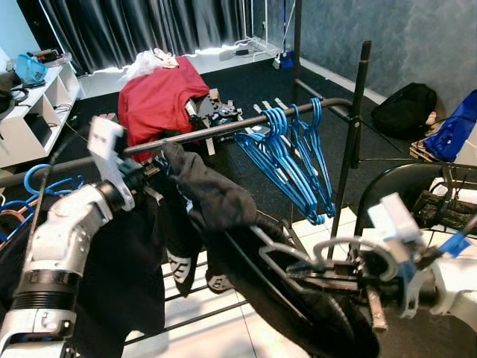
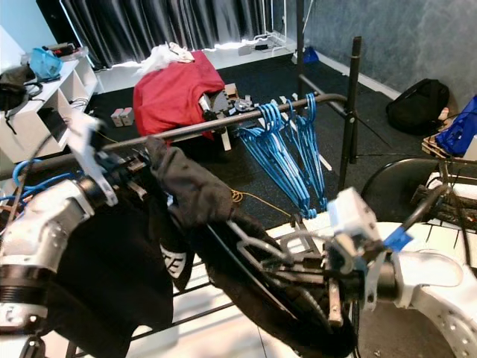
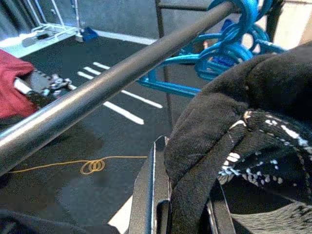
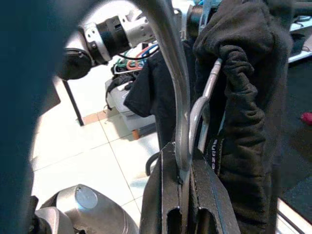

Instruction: Hang hanger

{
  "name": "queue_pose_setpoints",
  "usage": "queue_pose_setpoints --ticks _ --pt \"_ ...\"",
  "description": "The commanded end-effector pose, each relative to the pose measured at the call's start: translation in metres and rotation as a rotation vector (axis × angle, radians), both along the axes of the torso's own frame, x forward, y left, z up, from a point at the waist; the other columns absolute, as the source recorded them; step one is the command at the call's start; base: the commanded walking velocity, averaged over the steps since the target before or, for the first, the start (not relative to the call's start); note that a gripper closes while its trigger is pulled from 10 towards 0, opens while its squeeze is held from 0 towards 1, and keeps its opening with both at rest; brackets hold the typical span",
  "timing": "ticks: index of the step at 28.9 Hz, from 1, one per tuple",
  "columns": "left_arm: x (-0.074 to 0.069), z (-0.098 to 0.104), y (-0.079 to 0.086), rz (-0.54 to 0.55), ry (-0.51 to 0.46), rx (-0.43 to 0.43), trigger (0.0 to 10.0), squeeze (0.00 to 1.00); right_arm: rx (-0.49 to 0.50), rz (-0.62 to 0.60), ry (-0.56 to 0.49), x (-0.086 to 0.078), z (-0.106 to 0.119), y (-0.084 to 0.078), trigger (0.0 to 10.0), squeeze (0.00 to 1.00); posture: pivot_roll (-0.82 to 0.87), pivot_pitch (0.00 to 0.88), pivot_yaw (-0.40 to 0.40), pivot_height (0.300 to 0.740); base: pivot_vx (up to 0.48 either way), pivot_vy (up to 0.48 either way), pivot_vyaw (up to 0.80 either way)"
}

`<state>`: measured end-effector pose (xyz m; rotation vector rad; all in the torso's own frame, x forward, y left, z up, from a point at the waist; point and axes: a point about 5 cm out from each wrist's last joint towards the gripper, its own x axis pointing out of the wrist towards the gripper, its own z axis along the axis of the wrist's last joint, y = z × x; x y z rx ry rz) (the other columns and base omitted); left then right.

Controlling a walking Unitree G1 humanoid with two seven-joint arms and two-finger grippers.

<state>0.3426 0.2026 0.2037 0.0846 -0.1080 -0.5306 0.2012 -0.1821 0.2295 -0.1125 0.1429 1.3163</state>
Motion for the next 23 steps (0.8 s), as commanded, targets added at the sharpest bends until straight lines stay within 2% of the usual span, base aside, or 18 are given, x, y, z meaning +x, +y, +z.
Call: queue_pose_setpoints --ticks 1,3,4,5,11,12,13,15,16,17,18,20,21,23 --pt "0.002 -0.008 0.04 0.244 0.048 0.06 10.0 0.0 0.007 0.081 -0.027 -0.009 0.008 0.004 0.0 0.0 -0.2 0.0 0.129 0.74 0.0 0.0 0.0" --pt "0.004 -0.021 0.076 0.484 0.141 0.153 10.0 0.0 -0.025 0.078 -0.007 -0.013 0.004 0.0 0.0 0.0 -0.19 0.0 0.13 0.74 0.0 0.0 0.0" --pt "0.004 -0.021 0.076 0.484 0.141 0.153 10.0 0.0 -0.025 0.078 -0.007 -0.013 0.004 0.0 0.0 0.0 -0.19 0.0 0.13 0.74 0.0 0.0 0.0" --pt "0.003 -0.027 0.087 0.552 0.177 0.203 10.0 0.0 -0.026 0.075 -0.006 -0.014 0.004 -0.001 0.0 0.0 -0.19 0.0 0.134 0.74 0.0 0.0 0.0" --pt "0.002 -0.03 0.084 0.519 0.174 0.204 10.0 0.0 -0.035 0.062 -0.006 -0.013 0.003 -0.003 0.0 0.0 -0.19 0.0 0.136 0.74 0.0 0.0 0.0" --pt "0.0 -0.024 0.061 0.353 0.118 0.139 10.0 0.0 -0.053 0.05 0.0 -0.011 0.001 -0.004 0.0 0.0 -0.19 0.0 0.13 0.74 0.0 0.0 0.0" --pt "0.0 -0.024 0.061 0.353 0.118 0.139 10.0 0.0 -0.053 0.05 0.0 -0.011 0.001 -0.004 0.0 0.0 -0.19 0.0 0.13 0.74 0.0 0.0 0.0" --pt "-0.017 -0.008 0.023 0.003 0.021 0.01 10.0 0.0 -0.077 0.033 0.015 -0.008 -0.004 -0.007 0.0 0.0 -0.19 0.0 0.129 0.74 0.0 0.0 0.0" --pt "-0.029 -0.004 0.015 -0.145 0.007 -0.016 10.0 0.08 -0.071 0.03 0.014 -0.007 -0.003 -0.008 0.0 0.0 -0.19 0.0 0.129 0.74 0.0 0.0 0.0" --pt "-0.029 -0.004 0.015 -0.145 0.007 -0.016 10.0 0.08 -0.071 0.03 0.014 -0.007 -0.003 -0.008 0.0 0.0 -0.19 0.0 0.129 0.74 0.0 0.0 0.0" --pt "-0.036 -0.003 0.012 -0.223 0.007 -0.021 10.0 0.08 -0.064 0.028 0.013 -0.006 -0.001 -0.009 0.0 0.0 -0.19 0.0 0.129 0.74 0.0 0.0 0.0" --pt "-0.036 -0.003 0.012 -0.223 0.007 -0.021 10.0 0.08 -0.064 0.028 0.013 -0.006 -0.001 -0.009 0.0 0.0 -0.19 0.0 0.129 0.74 0.0 0.0 0.0" --pt "-0.043 -0.003 0.013 -0.276 0.016 -0.015 10.0 1.0 -0.053 0.028 0.008 -0.005 0.001 -0.009 0.0 0.0 -0.18 0.0 0.132 0.74 0.0 0.0 0.0" --pt "-0.046 -0.006 0.016 -0.297 0.031 -0.007 10.0 1.0 -0.044 0.03 0.003 -0.005 0.002 -0.009 0.0 0.0 -0.18 0.0 0.132 0.74 0.0 0.0 0.0"
